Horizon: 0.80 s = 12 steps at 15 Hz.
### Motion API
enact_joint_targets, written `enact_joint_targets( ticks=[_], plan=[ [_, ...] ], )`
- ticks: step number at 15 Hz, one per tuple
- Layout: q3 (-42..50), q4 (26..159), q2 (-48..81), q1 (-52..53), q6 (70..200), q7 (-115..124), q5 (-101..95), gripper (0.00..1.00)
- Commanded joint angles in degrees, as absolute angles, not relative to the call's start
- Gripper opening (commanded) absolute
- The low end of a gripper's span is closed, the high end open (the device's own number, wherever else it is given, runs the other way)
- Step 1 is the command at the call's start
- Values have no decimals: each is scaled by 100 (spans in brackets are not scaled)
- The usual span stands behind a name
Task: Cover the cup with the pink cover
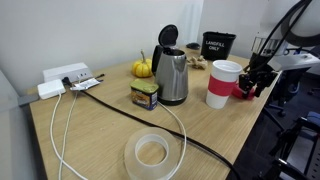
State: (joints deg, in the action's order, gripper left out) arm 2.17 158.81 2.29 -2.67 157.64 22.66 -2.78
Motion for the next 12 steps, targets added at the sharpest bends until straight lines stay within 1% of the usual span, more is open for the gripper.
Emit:
enact_joint_targets(
  ticks=[1,2,3,4,9,12],
  plan=[
    [304,15900,298,-267,15914,2125,-204,23],
    [318,15898,288,-268,15881,2123,-198,67],
    [336,15898,268,-271,15852,2149,-220,63],
    [346,15895,259,-273,15826,2153,-218,64],
    [436,15877,240,-306,15741,2140,-196,98],
    [470,15877,249,-315,15819,2128,-172,100]
  ],
)
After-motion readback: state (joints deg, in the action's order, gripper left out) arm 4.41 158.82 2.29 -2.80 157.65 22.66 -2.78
